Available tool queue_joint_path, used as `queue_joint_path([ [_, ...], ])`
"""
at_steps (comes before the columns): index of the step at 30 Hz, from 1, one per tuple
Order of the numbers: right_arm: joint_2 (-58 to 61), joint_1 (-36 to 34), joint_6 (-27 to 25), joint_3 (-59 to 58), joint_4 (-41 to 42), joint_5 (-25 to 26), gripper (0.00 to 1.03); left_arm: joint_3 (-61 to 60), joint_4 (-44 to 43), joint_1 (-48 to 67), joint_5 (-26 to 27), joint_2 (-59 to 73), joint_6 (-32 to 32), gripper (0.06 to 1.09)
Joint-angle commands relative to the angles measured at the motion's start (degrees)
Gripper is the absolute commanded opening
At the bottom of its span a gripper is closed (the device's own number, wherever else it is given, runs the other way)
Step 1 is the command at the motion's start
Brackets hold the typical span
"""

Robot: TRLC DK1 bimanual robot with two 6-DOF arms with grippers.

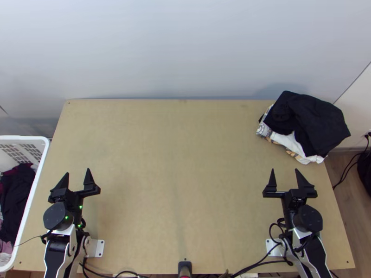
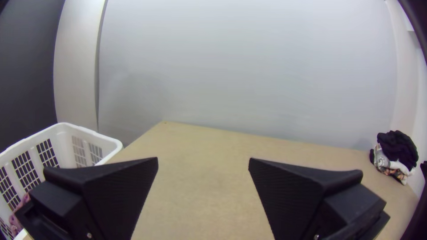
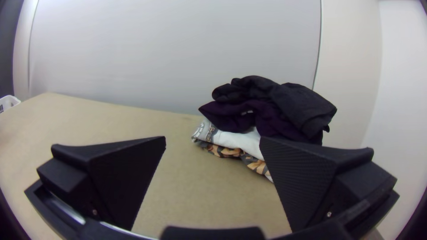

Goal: Fold the t-shirt

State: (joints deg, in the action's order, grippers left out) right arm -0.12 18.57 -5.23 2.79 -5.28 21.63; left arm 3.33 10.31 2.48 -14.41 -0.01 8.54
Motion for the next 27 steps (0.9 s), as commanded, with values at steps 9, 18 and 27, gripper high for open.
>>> queue_joint_path([
  [9, -0.1, 0.0, 0.0, 0.0, 0.0, 0.0, 0.98, 0.0, 0.0, 0.0, 0.0, 0.0, 0.0, 1.05],
  [18, -0.1, 0.0, 0.0, 0.0, 0.0, 0.0, 0.98, 0.0, 0.0, 0.0, 0.0, 0.0, 0.0, 1.05],
  [27, 0.0, 1.4, 10.2, -0.1, 0.4, 0.0, 0.98, 0.0, 0.0, 0.0, 0.0, 0.0, -0.1, 1.05],
])
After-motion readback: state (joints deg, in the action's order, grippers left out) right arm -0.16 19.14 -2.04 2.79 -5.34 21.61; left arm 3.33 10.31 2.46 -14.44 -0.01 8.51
